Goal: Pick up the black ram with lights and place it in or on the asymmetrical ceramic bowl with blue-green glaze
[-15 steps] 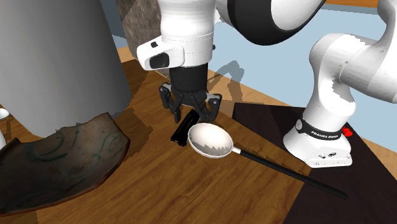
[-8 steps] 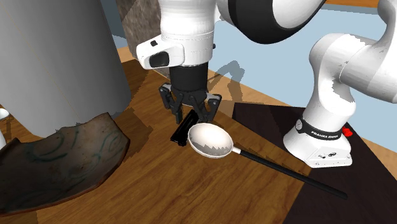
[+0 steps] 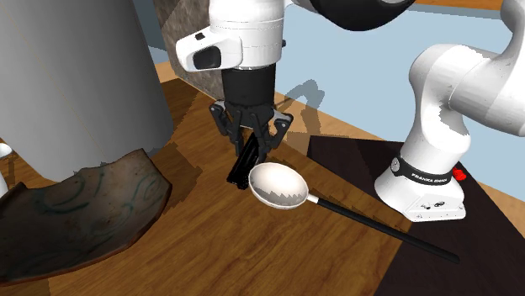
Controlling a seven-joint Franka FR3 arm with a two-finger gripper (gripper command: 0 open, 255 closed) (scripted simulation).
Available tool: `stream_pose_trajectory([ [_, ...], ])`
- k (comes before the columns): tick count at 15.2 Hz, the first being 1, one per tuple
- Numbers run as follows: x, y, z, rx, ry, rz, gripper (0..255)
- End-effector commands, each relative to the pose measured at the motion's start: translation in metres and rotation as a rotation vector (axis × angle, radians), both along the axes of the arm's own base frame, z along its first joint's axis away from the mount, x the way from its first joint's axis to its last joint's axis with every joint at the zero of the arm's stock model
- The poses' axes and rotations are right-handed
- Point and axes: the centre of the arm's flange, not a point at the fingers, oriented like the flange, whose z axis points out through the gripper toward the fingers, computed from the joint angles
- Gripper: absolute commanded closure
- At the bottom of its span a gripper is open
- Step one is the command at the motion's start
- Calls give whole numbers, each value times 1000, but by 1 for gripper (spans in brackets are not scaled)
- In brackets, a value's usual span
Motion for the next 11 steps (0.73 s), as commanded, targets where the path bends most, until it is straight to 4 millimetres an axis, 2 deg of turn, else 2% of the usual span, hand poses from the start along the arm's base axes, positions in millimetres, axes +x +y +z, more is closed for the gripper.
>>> stream_pose_trajectory([
  [1,0,1,11,0,0,0,255],
  [11,0,1,64,0,0,0,255],
])
